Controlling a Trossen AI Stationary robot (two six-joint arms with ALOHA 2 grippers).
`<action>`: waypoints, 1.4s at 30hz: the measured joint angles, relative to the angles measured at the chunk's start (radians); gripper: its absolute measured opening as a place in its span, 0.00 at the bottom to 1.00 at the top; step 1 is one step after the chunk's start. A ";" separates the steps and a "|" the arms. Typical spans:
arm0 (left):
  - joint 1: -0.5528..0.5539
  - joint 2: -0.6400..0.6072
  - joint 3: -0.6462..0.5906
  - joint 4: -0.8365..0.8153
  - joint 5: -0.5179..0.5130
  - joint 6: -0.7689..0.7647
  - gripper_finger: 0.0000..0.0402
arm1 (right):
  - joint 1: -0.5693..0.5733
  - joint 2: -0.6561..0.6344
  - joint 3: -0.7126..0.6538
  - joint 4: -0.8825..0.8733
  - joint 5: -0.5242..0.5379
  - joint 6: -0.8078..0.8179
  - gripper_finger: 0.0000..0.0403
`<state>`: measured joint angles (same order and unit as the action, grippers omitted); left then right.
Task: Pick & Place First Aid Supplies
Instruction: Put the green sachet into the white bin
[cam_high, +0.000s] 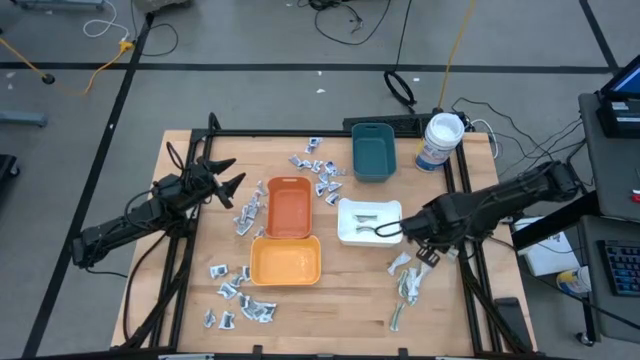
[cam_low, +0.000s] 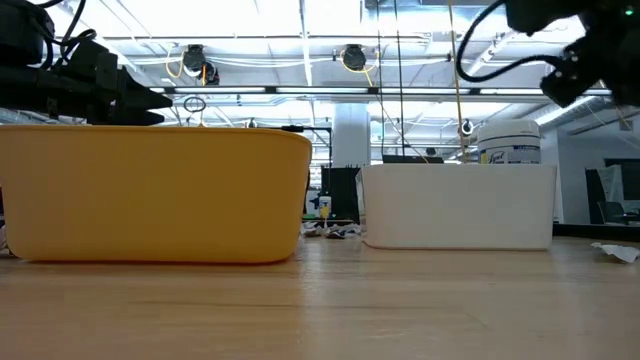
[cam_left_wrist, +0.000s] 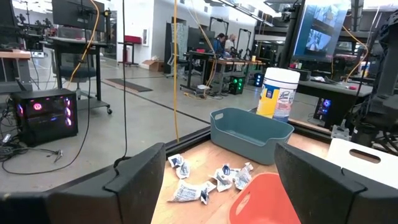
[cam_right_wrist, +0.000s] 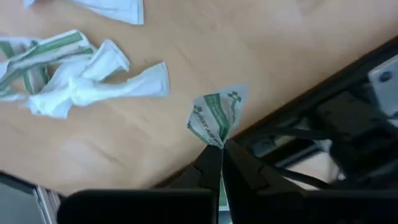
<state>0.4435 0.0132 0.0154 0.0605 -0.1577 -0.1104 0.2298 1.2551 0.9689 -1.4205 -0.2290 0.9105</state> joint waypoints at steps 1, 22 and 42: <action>0.000 0.000 0.000 0.000 0.000 0.000 0.77 | -0.012 0.015 0.019 -0.013 0.012 -0.030 0.01; 0.000 0.000 0.000 0.000 0.000 -0.001 0.77 | -0.252 0.476 0.570 0.007 0.181 -0.567 0.01; 0.000 0.000 0.000 0.000 0.000 -0.002 0.77 | -0.255 0.632 0.468 0.303 0.285 -0.691 0.01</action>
<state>0.4438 0.0128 0.0154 0.0605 -0.1577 -0.1123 -0.0250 1.8874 1.4367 -1.1177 0.0557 0.2199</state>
